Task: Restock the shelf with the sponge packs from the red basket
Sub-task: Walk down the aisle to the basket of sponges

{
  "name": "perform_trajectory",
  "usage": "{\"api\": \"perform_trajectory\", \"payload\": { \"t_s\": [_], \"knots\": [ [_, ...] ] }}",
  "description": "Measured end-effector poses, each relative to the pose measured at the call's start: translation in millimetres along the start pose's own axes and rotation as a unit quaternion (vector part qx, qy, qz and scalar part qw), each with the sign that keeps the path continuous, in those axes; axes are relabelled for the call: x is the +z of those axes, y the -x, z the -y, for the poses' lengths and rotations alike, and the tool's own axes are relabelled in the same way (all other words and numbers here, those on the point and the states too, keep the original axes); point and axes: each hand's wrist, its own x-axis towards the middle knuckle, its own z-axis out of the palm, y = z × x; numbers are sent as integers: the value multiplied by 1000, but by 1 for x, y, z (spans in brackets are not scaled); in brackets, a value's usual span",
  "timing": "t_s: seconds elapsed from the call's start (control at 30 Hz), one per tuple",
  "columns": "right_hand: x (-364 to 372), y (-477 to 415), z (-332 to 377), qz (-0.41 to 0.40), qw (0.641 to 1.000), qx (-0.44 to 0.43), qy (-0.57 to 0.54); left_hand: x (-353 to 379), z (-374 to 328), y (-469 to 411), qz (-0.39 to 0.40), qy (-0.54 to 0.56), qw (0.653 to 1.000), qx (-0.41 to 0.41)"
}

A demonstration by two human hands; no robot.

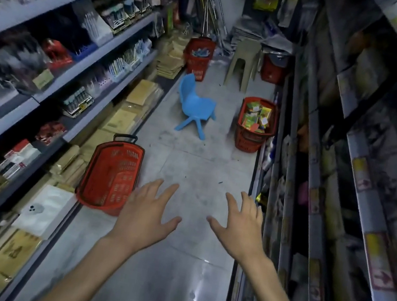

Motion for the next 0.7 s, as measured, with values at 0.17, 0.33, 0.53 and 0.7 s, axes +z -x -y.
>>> {"api": "perform_trajectory", "payload": {
  "t_s": [0.17, 0.33, 0.53, 0.7],
  "knots": [
    [-18, -111, -7, -2, 1000, -11, 12, -1, 12, -120, -4, 3, 1000, 20],
    [-31, -239, -8, 2, 999, -2, 33, -6, 40, -263, 19, 12, 999, 41],
    [-62, -367, -3, -10, 998, 49, 31, -36, 67, -421, 17, -24, 994, 101],
    [-80, -455, -15, -35, 995, 87, 18, -52, 63, -542, 19, -52, 984, 169]
  ]
}}
